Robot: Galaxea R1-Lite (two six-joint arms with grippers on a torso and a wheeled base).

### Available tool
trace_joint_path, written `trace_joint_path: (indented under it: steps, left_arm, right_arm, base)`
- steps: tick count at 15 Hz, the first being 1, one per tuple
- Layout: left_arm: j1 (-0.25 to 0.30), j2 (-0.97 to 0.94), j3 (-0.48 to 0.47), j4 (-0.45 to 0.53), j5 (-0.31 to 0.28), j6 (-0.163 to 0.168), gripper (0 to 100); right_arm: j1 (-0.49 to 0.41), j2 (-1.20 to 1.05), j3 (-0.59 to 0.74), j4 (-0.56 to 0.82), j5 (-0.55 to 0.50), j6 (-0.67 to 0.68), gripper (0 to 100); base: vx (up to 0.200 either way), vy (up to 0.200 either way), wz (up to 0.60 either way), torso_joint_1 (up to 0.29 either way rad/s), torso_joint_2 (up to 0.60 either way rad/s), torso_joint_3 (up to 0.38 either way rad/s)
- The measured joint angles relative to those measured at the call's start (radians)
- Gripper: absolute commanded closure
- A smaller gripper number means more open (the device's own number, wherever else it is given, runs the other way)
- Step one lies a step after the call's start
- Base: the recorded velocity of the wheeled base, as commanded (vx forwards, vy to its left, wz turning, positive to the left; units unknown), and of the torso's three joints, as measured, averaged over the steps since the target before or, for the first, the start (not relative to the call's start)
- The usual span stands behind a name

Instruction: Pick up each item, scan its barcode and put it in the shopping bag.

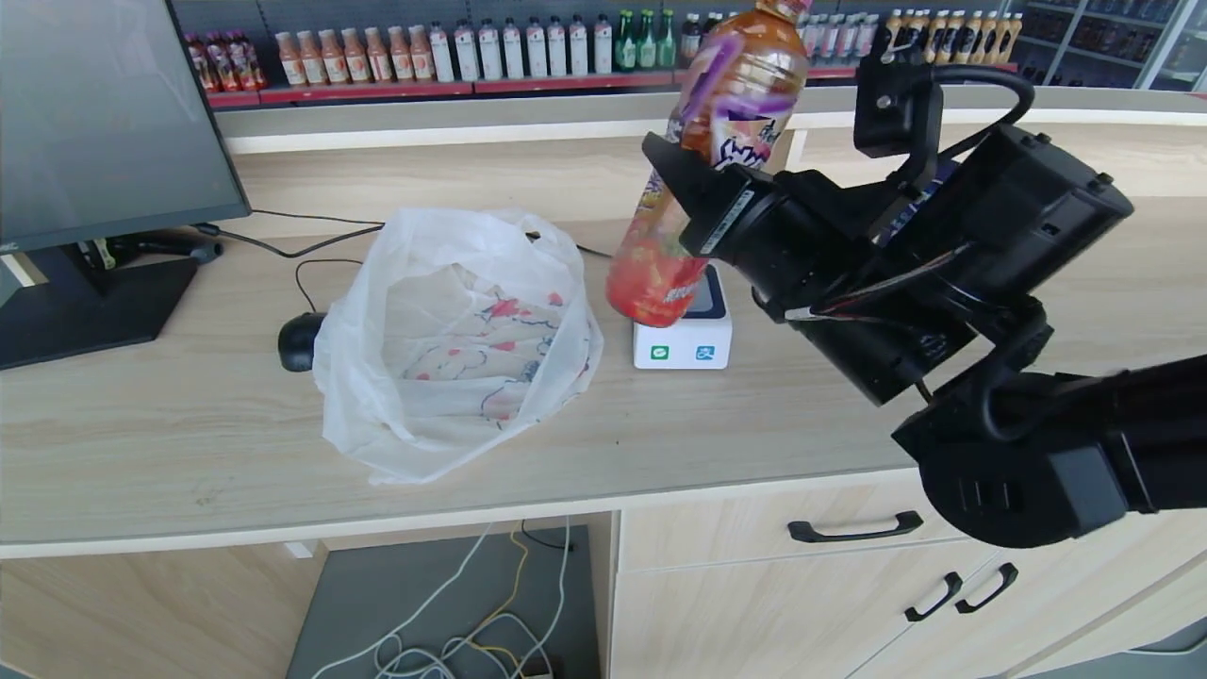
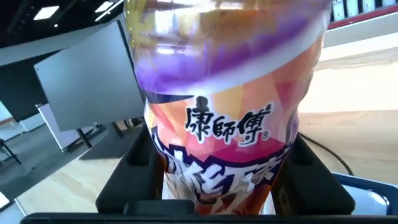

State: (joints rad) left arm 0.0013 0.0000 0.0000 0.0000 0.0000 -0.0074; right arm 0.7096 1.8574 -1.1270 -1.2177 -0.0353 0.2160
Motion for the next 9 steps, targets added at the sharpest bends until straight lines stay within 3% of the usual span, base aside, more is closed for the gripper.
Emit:
trace_joint_path:
  steps: [4,9]
  left_arm:
    - [-0.001,0.0,0.0,0.0,0.0,0.0,0]
    - [-0.001,0.0,0.0,0.0,0.0,0.001,0]
  right_arm:
    - [0.073,-0.093,0.134,-0.023,0.011,-0.273,100]
    - [0.076,-0.095,0.195,-0.126,0.006,-0.309,100]
  base:
    - [0.0,0.0,0.0,0.0,0.0,0.0]
    - [0.0,0.0,0.0,0.0,0.0,0.0]
